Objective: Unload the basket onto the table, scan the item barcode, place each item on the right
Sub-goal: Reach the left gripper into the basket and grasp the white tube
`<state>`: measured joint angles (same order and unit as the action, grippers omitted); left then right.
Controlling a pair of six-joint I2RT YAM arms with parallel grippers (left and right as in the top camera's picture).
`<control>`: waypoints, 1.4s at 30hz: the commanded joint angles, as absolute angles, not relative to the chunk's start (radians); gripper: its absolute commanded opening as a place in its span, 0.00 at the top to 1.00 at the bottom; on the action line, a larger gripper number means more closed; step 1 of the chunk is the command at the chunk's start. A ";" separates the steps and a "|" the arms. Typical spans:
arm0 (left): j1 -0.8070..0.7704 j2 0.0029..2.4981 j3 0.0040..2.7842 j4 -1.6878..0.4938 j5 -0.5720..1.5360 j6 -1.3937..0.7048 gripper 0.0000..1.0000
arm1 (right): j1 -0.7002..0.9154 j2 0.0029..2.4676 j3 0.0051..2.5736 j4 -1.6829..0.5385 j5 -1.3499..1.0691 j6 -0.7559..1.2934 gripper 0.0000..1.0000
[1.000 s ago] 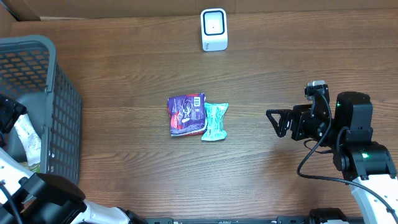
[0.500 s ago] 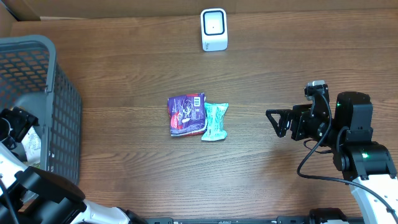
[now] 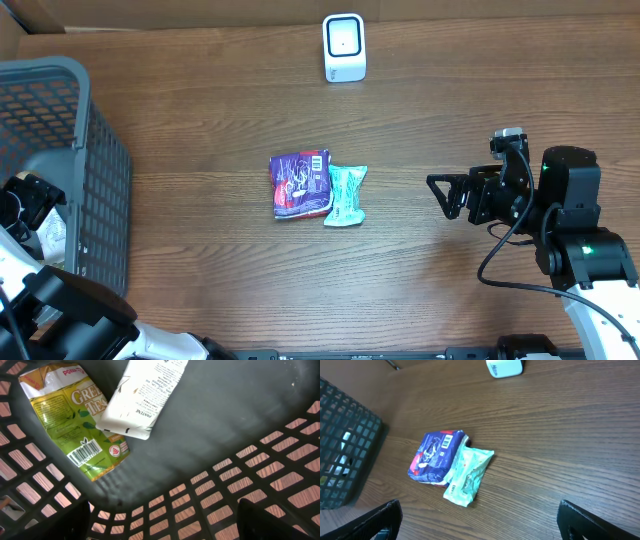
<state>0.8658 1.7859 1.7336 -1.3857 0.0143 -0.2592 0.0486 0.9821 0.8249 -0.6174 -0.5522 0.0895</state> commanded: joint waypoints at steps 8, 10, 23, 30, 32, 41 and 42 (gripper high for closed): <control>0.869 1.757 1.723 -1.377 0.041 -0.236 0.16 | 0.056 0.979 0.859 -0.605 -0.572 0.105 0.00; 0.870 1.757 1.723 -1.380 0.041 -0.236 0.15 | 0.056 0.979 0.859 -0.607 -0.574 0.108 0.00; 0.869 1.757 1.710 -1.363 0.022 -0.187 0.17 | 0.056 0.979 0.859 -0.611 -0.586 0.108 0.00; 0.869 1.756 1.612 -1.292 0.001 -0.140 0.21 | 0.056 0.979 0.859 -0.619 -0.586 0.107 0.00; 0.869 1.756 1.589 -1.268 -0.004 -0.126 0.21 | 0.056 0.979 0.859 -0.619 -0.586 0.107 0.00; 0.869 1.756 1.541 -1.185 -0.061 -0.080 0.25 | 0.056 0.979 0.859 -0.619 -0.586 0.107 0.00; 0.869 1.756 1.539 -1.174 -0.067 -0.077 0.26 | 0.056 0.979 0.859 -0.619 -0.586 0.107 0.00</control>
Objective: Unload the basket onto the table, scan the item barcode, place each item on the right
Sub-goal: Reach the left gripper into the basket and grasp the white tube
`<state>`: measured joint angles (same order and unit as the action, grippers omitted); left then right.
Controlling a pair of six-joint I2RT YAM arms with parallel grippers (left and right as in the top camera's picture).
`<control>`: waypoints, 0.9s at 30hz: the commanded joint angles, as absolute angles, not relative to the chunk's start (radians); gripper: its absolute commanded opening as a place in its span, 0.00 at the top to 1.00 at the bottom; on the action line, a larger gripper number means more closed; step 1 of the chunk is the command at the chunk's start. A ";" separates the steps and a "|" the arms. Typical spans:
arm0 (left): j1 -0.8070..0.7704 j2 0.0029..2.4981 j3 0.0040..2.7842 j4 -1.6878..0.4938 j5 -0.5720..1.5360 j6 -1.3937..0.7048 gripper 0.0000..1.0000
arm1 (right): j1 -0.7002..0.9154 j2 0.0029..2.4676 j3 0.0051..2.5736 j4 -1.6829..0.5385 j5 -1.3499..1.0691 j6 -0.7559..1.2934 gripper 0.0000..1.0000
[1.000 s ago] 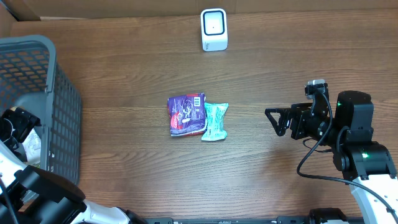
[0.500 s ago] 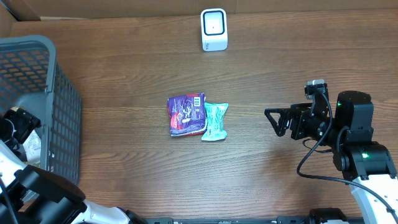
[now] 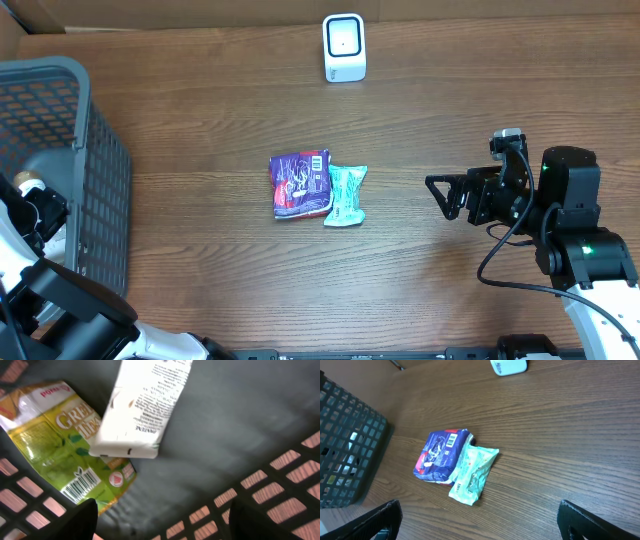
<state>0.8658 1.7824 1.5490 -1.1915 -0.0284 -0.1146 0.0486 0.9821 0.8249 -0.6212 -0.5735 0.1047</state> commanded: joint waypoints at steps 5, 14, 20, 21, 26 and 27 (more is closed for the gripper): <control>0.869 1.762 1.538 -1.125 -0.140 -0.074 0.34 | 0.056 0.979 0.858 -0.619 -0.578 0.104 0.00; 0.859 1.763 1.438 -0.947 -0.138 0.009 0.38 | 0.056 1.023 0.858 -0.617 -0.578 0.104 0.00; 0.850 1.764 1.322 -0.802 -0.138 0.046 0.35 | 0.056 1.069 0.858 -0.610 -0.578 0.104 0.00; 0.850 1.765 1.309 -0.780 -0.138 0.046 0.35 | 0.056 1.074 0.858 -0.607 -0.578 0.104 0.00; 0.850 1.768 1.255 -0.685 -0.142 0.087 0.32 | 0.056 1.085 0.858 -0.607 -0.578 0.104 0.01; 0.850 1.769 1.245 -0.663 -0.142 0.097 0.31 | 0.056 1.085 0.858 -0.607 -0.578 0.104 0.01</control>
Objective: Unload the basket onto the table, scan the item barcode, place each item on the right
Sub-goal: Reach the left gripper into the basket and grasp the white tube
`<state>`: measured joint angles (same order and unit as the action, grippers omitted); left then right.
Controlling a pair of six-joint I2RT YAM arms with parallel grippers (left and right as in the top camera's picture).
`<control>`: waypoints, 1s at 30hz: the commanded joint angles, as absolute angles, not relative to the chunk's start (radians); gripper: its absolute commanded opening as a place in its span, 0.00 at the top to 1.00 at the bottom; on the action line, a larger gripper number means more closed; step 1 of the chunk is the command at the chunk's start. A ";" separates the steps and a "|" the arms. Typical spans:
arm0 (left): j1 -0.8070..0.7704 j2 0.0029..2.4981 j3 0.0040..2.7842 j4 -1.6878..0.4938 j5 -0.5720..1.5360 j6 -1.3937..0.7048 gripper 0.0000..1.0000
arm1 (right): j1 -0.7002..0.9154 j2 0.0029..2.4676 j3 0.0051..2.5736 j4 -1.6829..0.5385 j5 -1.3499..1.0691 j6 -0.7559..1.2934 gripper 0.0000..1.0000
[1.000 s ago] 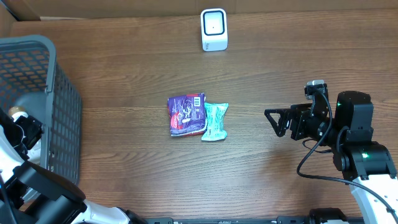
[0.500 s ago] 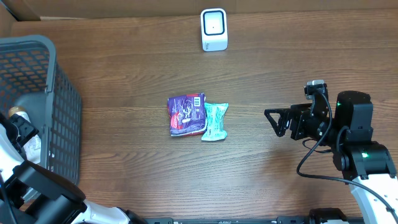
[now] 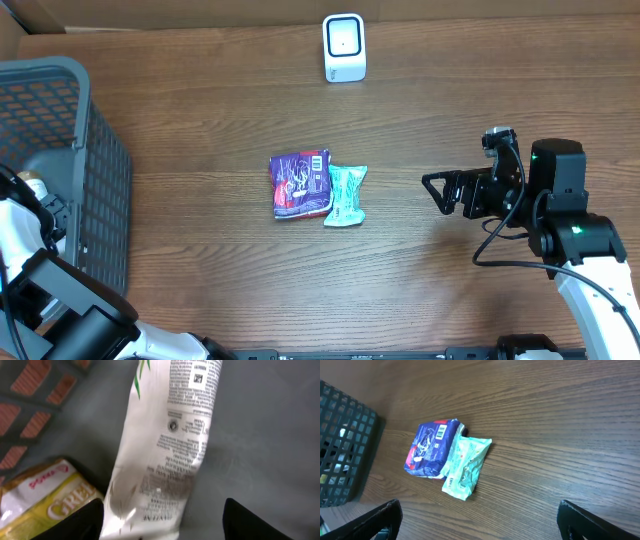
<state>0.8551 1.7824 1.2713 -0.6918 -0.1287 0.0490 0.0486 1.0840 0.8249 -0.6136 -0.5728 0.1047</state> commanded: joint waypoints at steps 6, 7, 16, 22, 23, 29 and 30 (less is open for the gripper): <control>0.850 1.815 1.225 -0.603 -0.149 0.113 0.27 | 0.056 1.089 0.858 -0.607 -0.578 0.104 0.01; 0.850 1.831 1.225 -0.601 -0.149 0.113 0.28 | 0.056 1.089 0.858 -0.607 -0.578 0.104 0.01; 0.850 1.870 1.229 -0.606 -0.149 0.105 0.89 | 0.056 1.090 0.858 -0.607 -0.578 0.104 0.01; 0.842 1.833 1.278 -0.679 -0.142 0.055 0.96 | 0.056 1.090 0.858 -0.606 -0.578 0.104 0.01; 0.836 1.821 1.293 -0.694 -0.138 0.051 0.96 | 0.056 1.090 0.858 -0.606 -0.578 0.104 0.01; 0.767 1.706 1.478 -0.839 -0.140 -0.009 0.96 | 0.056 1.090 0.858 -0.604 -0.578 0.104 0.01; 0.753 1.686 1.512 -0.858 -0.145 -0.014 0.96 | 0.056 1.090 0.858 -0.603 -0.578 0.104 0.01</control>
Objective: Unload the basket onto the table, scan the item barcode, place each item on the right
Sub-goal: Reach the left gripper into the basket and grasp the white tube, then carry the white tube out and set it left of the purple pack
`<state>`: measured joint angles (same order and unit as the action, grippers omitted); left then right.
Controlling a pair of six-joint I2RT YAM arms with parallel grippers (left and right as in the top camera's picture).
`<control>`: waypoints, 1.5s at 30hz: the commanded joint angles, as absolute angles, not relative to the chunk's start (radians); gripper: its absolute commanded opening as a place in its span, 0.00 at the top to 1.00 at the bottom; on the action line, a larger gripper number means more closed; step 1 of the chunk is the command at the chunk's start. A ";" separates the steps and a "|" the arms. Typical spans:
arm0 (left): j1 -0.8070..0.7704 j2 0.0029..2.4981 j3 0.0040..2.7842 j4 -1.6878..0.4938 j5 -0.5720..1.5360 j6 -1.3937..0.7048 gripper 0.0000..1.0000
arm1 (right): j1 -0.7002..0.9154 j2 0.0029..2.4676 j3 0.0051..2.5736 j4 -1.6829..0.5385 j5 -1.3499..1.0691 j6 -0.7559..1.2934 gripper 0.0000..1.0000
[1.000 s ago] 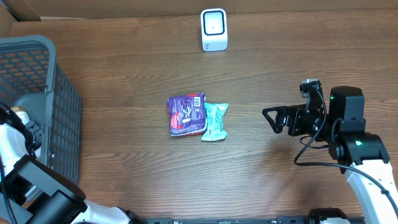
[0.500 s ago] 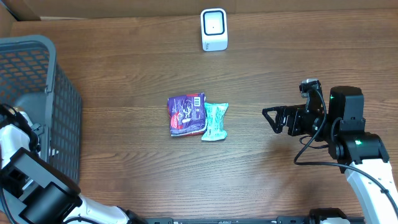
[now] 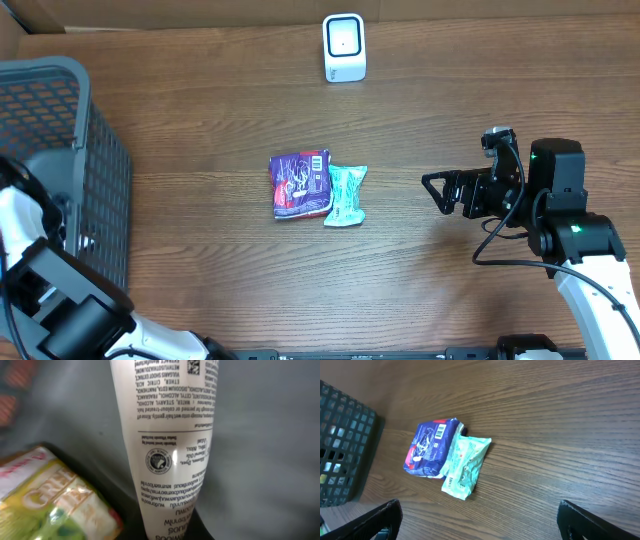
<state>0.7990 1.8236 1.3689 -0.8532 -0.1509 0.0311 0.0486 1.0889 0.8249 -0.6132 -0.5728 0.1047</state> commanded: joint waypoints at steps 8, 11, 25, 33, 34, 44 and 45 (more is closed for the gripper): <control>0.629 1.512 1.810 -0.979 -0.192 -0.042 0.96 | 0.056 1.090 0.858 -0.583 -0.578 0.104 0.00; 0.548 1.439 1.888 -1.013 -0.190 -0.040 0.96 | 0.056 1.090 0.858 -0.585 -0.578 0.104 0.01; -0.059 1.433 1.653 -1.241 -0.036 -0.201 0.96 | 0.056 1.090 0.858 -0.585 -0.578 0.104 0.00; -0.185 1.623 1.245 -0.965 -0.036 -0.323 0.96 | 0.056 1.090 0.858 -0.585 -0.578 0.104 0.00; -0.189 1.645 1.212 -0.921 -0.036 -0.329 0.96 | 0.056 1.090 0.858 -0.587 -0.578 0.103 0.00; -0.193 1.816 1.107 -0.731 0.001 -0.337 0.77 | 0.056 1.090 0.858 -0.589 -0.578 0.103 0.00; -0.196 1.818 1.107 -0.732 0.008 -0.336 0.65 | 0.056 1.090 0.858 -0.589 -0.578 0.103 0.00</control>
<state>-0.1886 1.7927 1.1110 -0.7357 -0.0250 -0.3283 0.0486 1.0897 0.8249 -0.5934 -0.5724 0.1047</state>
